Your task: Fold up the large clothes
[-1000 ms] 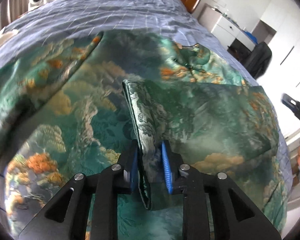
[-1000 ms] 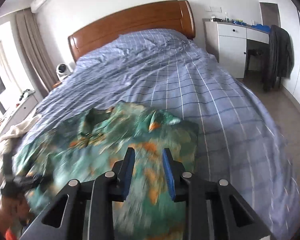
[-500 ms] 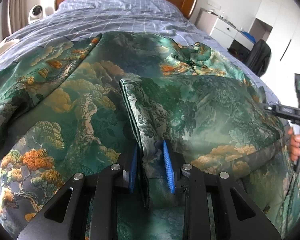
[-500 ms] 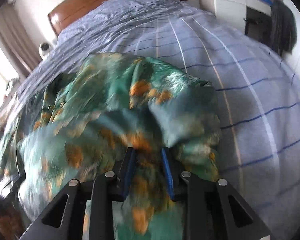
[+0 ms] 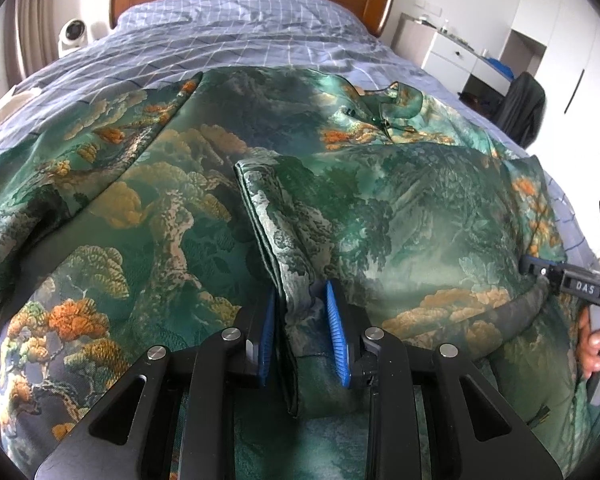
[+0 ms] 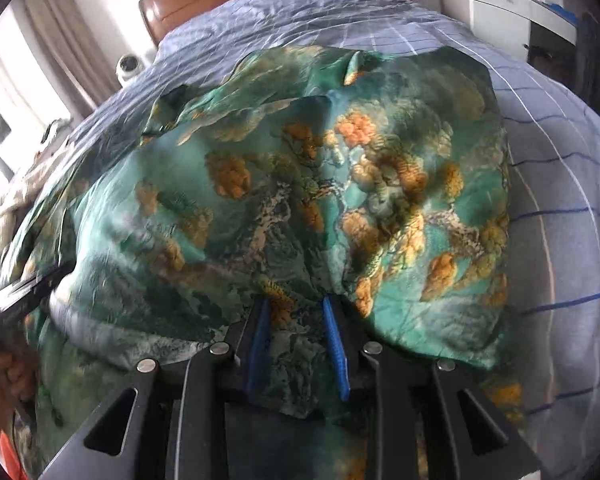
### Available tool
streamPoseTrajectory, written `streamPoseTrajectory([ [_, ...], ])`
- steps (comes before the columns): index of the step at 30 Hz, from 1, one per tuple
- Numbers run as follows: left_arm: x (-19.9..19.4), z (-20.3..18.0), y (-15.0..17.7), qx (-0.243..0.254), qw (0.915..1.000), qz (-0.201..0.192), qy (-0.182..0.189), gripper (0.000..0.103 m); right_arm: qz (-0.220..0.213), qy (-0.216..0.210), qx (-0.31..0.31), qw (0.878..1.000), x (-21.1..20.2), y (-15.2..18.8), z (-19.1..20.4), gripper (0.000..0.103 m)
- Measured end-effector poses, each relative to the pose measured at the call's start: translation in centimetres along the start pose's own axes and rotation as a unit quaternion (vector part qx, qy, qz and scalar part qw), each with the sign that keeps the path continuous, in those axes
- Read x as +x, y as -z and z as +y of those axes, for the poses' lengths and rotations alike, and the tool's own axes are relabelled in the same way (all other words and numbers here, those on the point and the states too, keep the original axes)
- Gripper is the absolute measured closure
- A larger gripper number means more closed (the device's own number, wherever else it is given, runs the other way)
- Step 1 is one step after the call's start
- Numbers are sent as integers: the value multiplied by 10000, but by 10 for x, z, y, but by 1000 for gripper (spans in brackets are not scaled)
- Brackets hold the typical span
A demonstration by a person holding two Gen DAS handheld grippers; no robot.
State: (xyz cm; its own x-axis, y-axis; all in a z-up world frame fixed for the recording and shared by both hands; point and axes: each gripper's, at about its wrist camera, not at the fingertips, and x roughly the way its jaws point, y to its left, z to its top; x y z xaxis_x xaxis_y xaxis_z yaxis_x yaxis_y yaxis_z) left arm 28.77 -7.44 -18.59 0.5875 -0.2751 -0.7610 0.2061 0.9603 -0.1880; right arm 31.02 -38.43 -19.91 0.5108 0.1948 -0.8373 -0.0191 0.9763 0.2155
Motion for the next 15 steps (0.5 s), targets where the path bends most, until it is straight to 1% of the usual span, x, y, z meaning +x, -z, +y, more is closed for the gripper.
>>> streamPoseTrajectory([
  [5, 0, 0, 0, -12, 10000, 10, 11, 77, -127, 135, -38, 9998, -7, 6, 0, 76],
  [9, -2, 1, -2, -77, 9999, 50, 95, 75, -294, 154, 39, 9994, -22, 16, 5, 74],
  [10, -5, 2, -2, -114, 9998, 76, 121, 70, -343, 173, 78, 9992, -27, 20, 6, 74],
  [12, -15, 4, -1, -205, 9996, 81, 146, 52, -418, 281, 123, 9987, -40, 25, 10, 74],
  [13, -23, 5, 2, -263, 9995, 54, 135, 36, -488, 363, 120, 9981, -47, 28, 14, 71],
  [14, -34, 6, 7, -307, 9994, 6, 126, 21, -599, 465, 103, 9971, -59, 35, 18, 62],
  [15, -42, 6, 11, -312, 9994, -15, 144, 17, -707, 519, 68, 9961, -72, 44, 23, 57],
])
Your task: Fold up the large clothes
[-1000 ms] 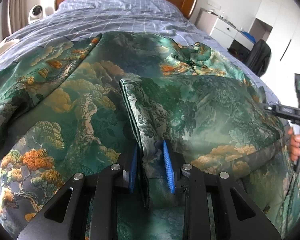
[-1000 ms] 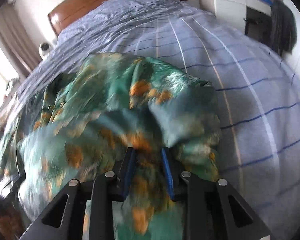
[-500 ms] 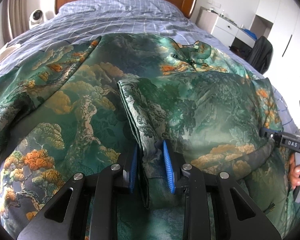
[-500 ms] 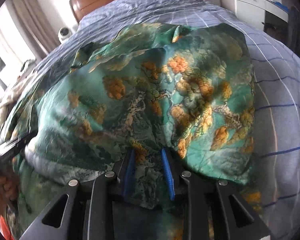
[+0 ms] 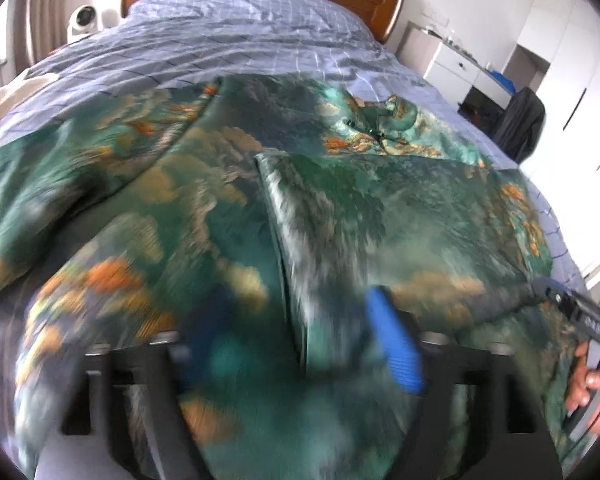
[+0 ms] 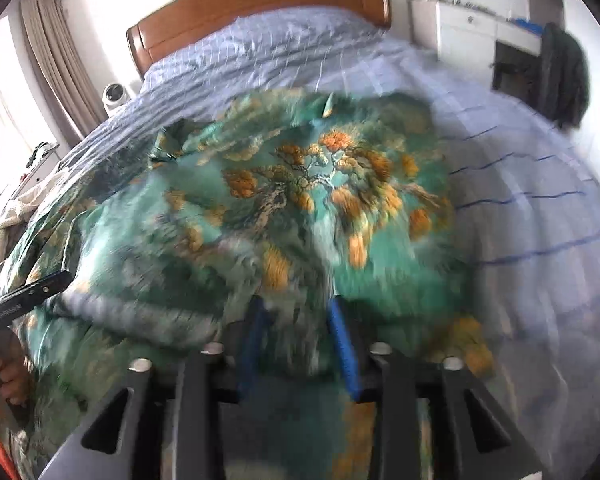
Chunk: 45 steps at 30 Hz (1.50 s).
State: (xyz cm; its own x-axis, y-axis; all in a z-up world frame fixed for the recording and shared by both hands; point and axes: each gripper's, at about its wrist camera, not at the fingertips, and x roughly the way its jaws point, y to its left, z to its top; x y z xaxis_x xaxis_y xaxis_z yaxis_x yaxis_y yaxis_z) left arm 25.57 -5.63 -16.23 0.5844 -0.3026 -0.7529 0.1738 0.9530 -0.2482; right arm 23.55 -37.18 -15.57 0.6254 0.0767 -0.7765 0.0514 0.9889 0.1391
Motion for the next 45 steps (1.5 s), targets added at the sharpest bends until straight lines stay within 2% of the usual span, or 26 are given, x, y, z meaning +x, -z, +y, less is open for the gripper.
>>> streamPoseTrajectory([
  [1, -10, 0, 7, 29, 10000, -6, 53, 15, -68, -14, -38, 10000, -14, 10, 4, 51],
  [4, -35, 2, 30, 276, 9995, 74, 155, 15, -150, -191, -176, 9996, -49, 39, 19, 50],
  [10, -79, 7, 71, 868, 9959, 80, -259, 10, -85, -306, -500, 9982, -87, 93, 57, 50],
  [15, -100, 12, 84, 934, 9941, 83, -548, 9, -69, -404, -439, 9982, -104, 121, 77, 50],
  [21, -119, 35, 88, 423, 9971, -35, -636, 8, -116, -471, -486, 9976, -127, 144, 92, 50],
  [24, -127, 60, 83, 76, 9968, -128, -791, 8, -172, -457, -610, 9969, -138, 149, 97, 50],
  [27, -132, 96, 75, -439, 9934, -263, -1025, 8, -229, -414, -719, 9963, -144, 151, 102, 50],
  [29, -135, 132, 65, -1021, 9891, -390, -991, 8, -230, -410, -751, 9961, -145, 150, 104, 50],
  [31, -137, 174, 55, -1737, 9795, -602, -820, 8, -245, -438, -750, 9959, -146, 149, 109, 50],
  [33, -137, 212, 49, -2416, 9641, -812, -750, 8, -256, -489, -777, 9954, -147, 148, 113, 50],
  [34, -137, 244, 46, -2970, 9464, -1004, -776, 8, -277, -509, -808, 9950, -149, 148, 116, 50],
  [36, -138, 282, 46, -3665, 9181, -1235, -860, 7, -315, -550, -901, 9939, -151, 149, 123, 50],
  [37, -134, 308, 48, -4127, 8969, -1280, -938, 7, -324, -566, -962, 9932, -152, 150, 126, 50],
  [38, -131, 322, 51, -4397, 8836, -1255, -1011, 7, -329, -581, -998, 9928, -154, 151, 129, 50],
  [40, -124, 342, 56, -4765, 8641, -1258, -1023, 7, -306, -639, -1035, 9921, -154, 154, 133, 50],
  [41, -123, 346, 58, -4866, 8574, -1334, -1016, 7, -274, -662, -1049, 9919, -153, 155, 134, 50],
  [42, -124, 347, 59, -4898, 8544, -1404, -1015, 9, -237, -673, -1062, 9918, -152, 156, 136, 50],
  [43, -125, 347, 59, -4910, 8515, -1502, -1067, 26, -211, -684, -1067, 9917, -151, 158, 137, 50],
  [44, -125, 345, 59, -4892, 8513, -1527, -1126, 72, -169, -706, -1068, 9916, -150, 159, 137, 50],
  [45, -125, 345, 58, -4861, 8543, -1430, -1161, 88, -149, -719, -1069, 9916, -149, 160, 138, 50],
])
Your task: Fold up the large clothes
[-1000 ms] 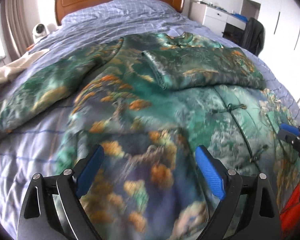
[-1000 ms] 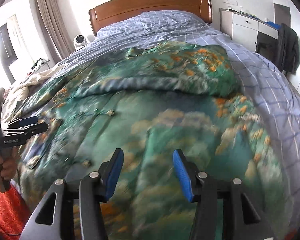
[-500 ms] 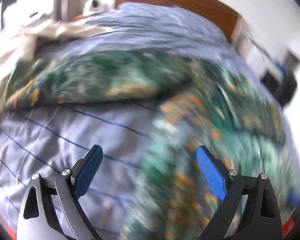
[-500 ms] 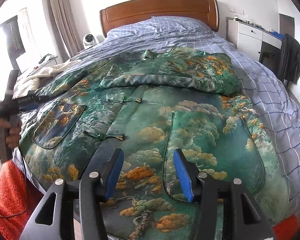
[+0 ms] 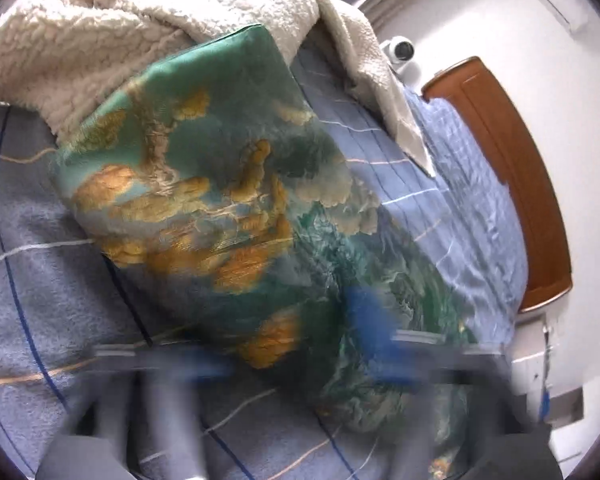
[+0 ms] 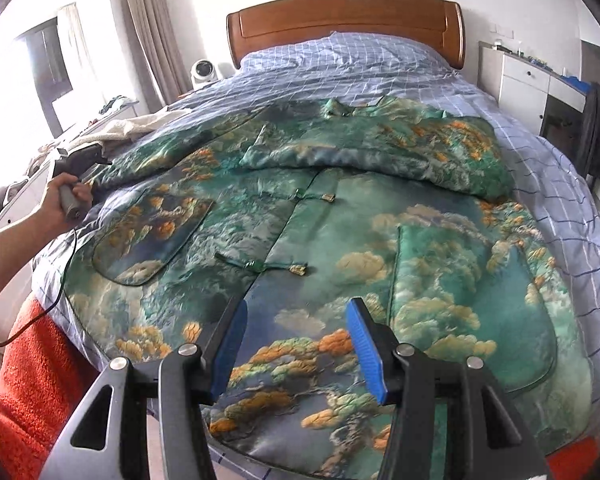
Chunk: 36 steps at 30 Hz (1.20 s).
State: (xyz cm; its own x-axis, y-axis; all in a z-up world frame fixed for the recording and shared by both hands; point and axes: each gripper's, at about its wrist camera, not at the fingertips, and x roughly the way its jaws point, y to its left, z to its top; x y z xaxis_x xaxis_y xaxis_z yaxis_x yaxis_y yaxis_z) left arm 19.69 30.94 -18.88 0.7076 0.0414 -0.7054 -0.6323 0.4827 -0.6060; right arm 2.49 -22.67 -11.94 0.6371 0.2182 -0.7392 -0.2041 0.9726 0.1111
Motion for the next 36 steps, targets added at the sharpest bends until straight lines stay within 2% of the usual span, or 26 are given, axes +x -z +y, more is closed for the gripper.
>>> streamPoseTrajectory([
  [2, -7, -7, 0, 140, 9998, -99, -32, 93, 38, -56, 19, 10000, 3, 2, 1, 50],
  [5, -33, -46, 7, 923, 9944, -493, -171, 94, 3, -117, 52, 9999, 2, 1, 0, 50],
  [7, -58, -94, 17, 1837, 9790, -865, -167, 95, -60, -158, 103, 9998, 0, 1, -3, 50],
  [9, -78, -139, 33, 2681, 9563, -1165, 2, 95, -99, -180, 151, 9997, -1, 0, -5, 50],
  [10, -95, -172, 53, 3311, 9337, -1344, 218, 95, -108, -183, 178, 9996, -1, 0, -6, 50],
  [12, -110, -215, 84, 4088, 8992, -1446, 585, 95, -130, -175, 232, 9995, -1, 0, -9, 50],
  [13, -120, -241, 111, 4605, 8718, -1434, 857, 95, -147, -167, 270, 9994, -1, 0, -11, 50],
  [15, -126, -270, 148, 5201, 8358, -1348, 1130, 94, -198, -155, 352, 9991, -4, 0, -14, 50],
  [16, -126, -286, 178, 5577, 8105, -1249, 1284, 94, -227, -148, 386, 9989, -6, 0, -15, 50],
  [18, -117, -302, 218, 6019, 7789, -1098, 1378, 94, -305, -103, 450, 9985, -11, 0, -19, 50],
  [19, -107, -307, 247, 6304, 7578, -924, 1406, 93, -345, -72, 476, 9982, -14, 0, -21, 50],
  [21, -83, -313, 285, 6589, 7371, -495, 1416, 88, -383, -8, 522, 9979, -17, 2, -26, 50],
  [22, -70, -309, 302, 6647, 7338, -263, 1376, 79, -402, 38, 565, 9976, -19, 3, -30, 50],
  [23, -57, -305, 315, 6667, 7335, -55, 1322, 64, -411, 69, 606, 9973, -21, 4, -34, 50],
  [24, -48, -300, 324, 6680, 7331, 137, 1268, 54, -404, 99, 651, 9970, -22, 5, -37, 50],
  [25, -38, -292, 335, 6693, 7328, 373, 1166, 40, -383, 131, 701, 9967, -23, 7, -41, 50],
  [27, -29, -271, 347, 6727, 7319, 546, 938, 38, -346, 184, 821, 9959, -25, 10, -49, 50],
  [30, -41, -246, 346, 6755, 7291, 570, 941, 21, -344, 199, 954, 9946, -28, 5, -60, 50],
  [31, -50, -232, 339, 6720, 7317, 581, 979, 18, -363, 168, 972, 9945, -27, 0, -63, 50],
  [33, -68, -213, 336, 6673, 7352, 628, 1014, 17, -398, -5, 1037, 9938, -21, -19, -72, 49],
  [36, -81, -195, 321, 6498, 7523, 584, 912, 17, -523, -553, 1390, 9874, 2, -63, -90, 46],
])
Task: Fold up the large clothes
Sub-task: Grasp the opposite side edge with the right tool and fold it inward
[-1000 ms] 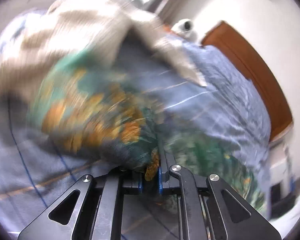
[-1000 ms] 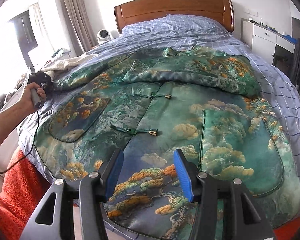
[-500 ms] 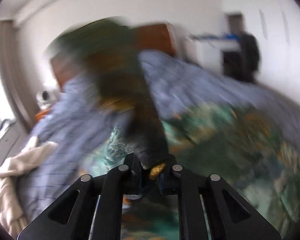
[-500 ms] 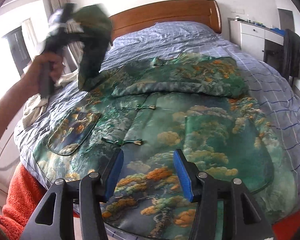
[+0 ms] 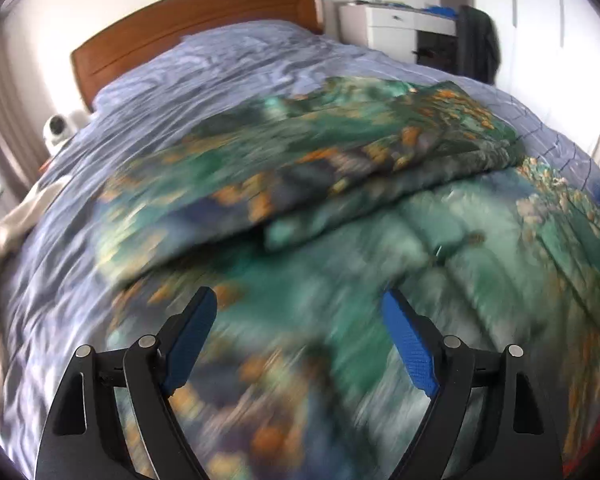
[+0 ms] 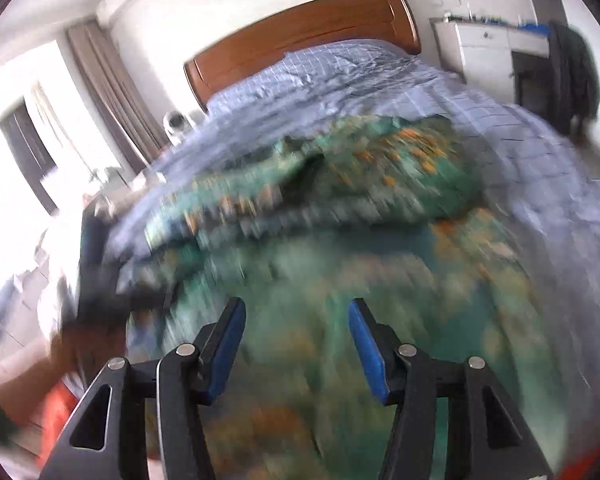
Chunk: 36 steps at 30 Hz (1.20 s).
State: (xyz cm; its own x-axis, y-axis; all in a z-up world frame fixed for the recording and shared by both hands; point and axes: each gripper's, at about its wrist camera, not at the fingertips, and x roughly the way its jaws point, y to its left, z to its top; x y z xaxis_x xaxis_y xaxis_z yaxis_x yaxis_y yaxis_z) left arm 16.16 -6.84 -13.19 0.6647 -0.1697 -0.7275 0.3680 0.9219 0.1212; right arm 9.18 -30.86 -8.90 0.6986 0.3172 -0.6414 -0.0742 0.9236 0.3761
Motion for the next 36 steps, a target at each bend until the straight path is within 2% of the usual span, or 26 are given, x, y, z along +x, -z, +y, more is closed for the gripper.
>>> streamPoseTrajectory([
  [3, -27, 24, 22, -443, 9990, -72, -83, 13, 14, -545, 645, 9964, 47, -47, -13, 45],
  [5, -36, 37, 36, -826, 9964, -121, -108, 12, 226, -685, 993, 9924, 84, -69, -19, 45],
  [9, -45, 64, 55, -1585, 9872, -140, -49, 12, 813, -865, 1756, 9773, 158, -81, -28, 45],
  [10, -44, 69, 59, -1722, 9850, -133, -30, 12, 925, -895, 1913, 9731, 172, -80, -28, 49],
  [11, -46, 74, 64, -1814, 9833, -121, -22, 12, 989, -900, 1911, 9724, 180, -81, -25, 78],
  [12, -46, 77, 68, -1897, 9818, -102, -25, 12, 1064, -842, 1737, 9754, 186, -86, -17, 87],
  [15, -45, 81, 71, -2011, 9795, -83, 15, 12, 574, -642, 1009, 9912, 173, -116, 10, 87],
  [16, -46, 81, 71, -2010, 9795, -91, 27, 12, 415, -570, 884, 9936, 168, -126, 15, 87],
  [18, -43, 80, 68, -1959, 9806, -90, 30, 12, 369, -389, 772, 9956, 168, -134, 16, 85],
  [19, -41, 78, 64, -1927, 9812, -90, 22, 12, 447, -249, 670, 9964, 174, -134, 15, 80],
  [20, -44, 79, 61, -1911, 9815, -91, 22, 12, 624, -2, 483, 9969, 183, -128, 14, 66],
  [22, -43, 80, 44, -1897, 9818, -132, 48, 12, 1055, 537, 39, 9930, 200, -111, 12, 47],
  [23, -44, 84, 36, -1928, 9810, -186, 74, 12, 1049, 613, -96, 9925, 198, -106, 12, 47],
  [25, -45, 93, 15, -2025, 9786, -339, 144, 12, 712, 745, -395, 9939, 178, -102, 18, 47],
  [28, -29, 108, -27, -2053, 9773, -501, 174, 11, 24, 653, -764, 9949, 148, -114, 36, 47],
  [31, 10, 116, -58, -2039, 9776, -498, 131, 12, 22, 202, -1140, 9933, 156, -132, 57, 47],
  [34, 61, 116, -67, -1903, 9814, -205, 119, 31, 468, -43, -1231, 9913, 196, -137, 55, 47],
  [35, 85, 114, -64, -1816, 9834, 60, 8, 42, 651, -2, -1223, 9903, 208, -132, 51, 47],
  [36, 107, 113, -57, -1749, 9839, 358, -90, 48, 977, 140, -1155, 9884, 228, -124, 43, 49],
])
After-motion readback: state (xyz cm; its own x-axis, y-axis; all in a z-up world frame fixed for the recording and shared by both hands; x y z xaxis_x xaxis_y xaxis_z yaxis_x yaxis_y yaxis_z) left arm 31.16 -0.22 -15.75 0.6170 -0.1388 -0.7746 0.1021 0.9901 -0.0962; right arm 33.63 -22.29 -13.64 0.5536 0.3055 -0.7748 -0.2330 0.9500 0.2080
